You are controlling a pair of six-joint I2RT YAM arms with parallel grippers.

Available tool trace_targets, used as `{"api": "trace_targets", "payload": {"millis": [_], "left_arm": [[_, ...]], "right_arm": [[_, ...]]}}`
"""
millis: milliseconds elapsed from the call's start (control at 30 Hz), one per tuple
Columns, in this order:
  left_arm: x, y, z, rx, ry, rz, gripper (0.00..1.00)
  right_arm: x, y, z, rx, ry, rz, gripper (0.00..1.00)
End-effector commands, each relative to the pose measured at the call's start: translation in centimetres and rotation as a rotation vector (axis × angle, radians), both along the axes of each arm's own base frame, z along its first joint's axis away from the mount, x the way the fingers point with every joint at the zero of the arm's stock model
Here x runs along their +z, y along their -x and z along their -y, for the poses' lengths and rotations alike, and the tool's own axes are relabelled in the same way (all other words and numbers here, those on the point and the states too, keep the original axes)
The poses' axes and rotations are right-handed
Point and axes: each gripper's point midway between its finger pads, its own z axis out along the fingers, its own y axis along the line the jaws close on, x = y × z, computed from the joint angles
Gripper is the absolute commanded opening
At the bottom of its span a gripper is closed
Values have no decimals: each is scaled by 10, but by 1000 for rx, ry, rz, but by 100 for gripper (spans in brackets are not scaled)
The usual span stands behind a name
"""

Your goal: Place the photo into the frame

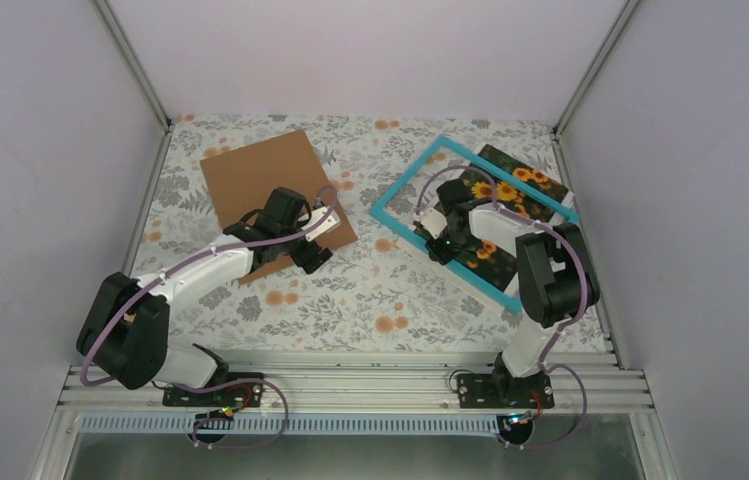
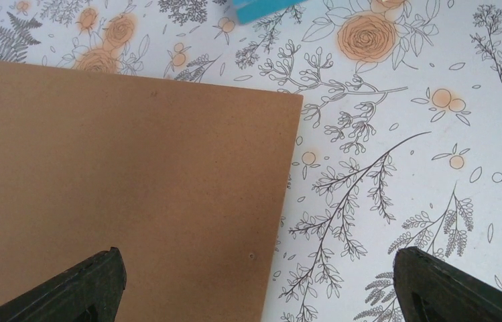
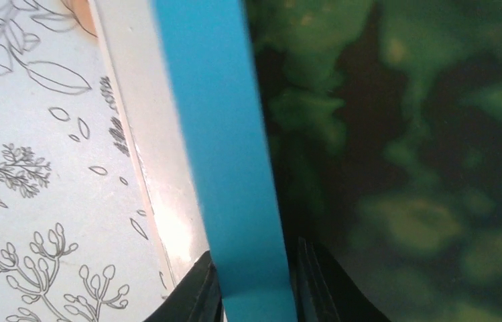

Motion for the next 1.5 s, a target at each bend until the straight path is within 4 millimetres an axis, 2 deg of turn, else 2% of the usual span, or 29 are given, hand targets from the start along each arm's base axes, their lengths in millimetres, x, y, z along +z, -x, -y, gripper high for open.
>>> {"api": "trace_targets", "payload": {"millis": [0, 67, 167, 267, 400, 533, 667, 767, 867, 933, 1067, 1167, 1300, 1367, 1467], "left_arm": [[22, -5, 6, 11, 55, 19, 100], [29, -6, 8, 12, 70, 23, 100], [43, -7, 15, 0, 103, 27, 100], [59, -10, 21, -12, 139, 35, 100], [87, -18, 30, -15, 184, 58, 100], [129, -30, 37, -7, 248, 113, 100], [171, -39, 39, -1, 351, 128, 100], [201, -46, 32, 15, 461, 122, 100], [223, -56, 15, 42, 585, 107, 100], [228, -61, 4, 64, 643, 98, 100], [229, -69, -17, 104, 722, 80, 100], [227, -72, -26, 120, 757, 83, 100], [225, -65, -18, 65, 826, 61, 100], [226, -64, -13, 42, 880, 46, 100], [226, -66, -7, 24, 949, 14, 100]], "right_arm": [[0, -2, -4, 8, 10, -19, 14], [13, -6, -8, 6, -13, -13, 5], [47, -17, -18, 12, -62, 40, 4], [94, -33, -27, 21, -111, 132, 4], [169, -47, -39, 38, -207, 276, 4], [249, -57, -54, 62, -326, 425, 4], [335, -54, -70, 103, -482, 570, 4], [380, -48, -82, 154, -586, 627, 4], [407, -36, -100, 230, -715, 602, 4], [425, -22, -114, 309, -828, 561, 4], [456, 11, -135, 470, -1065, 474, 4], [477, 36, -140, 590, -1204, 403, 3], [490, 71, -138, 710, -1340, 243, 3], [502, 85, -136, 771, -1364, 269, 3], [509, 93, -136, 780, -1374, 264, 3]]}}
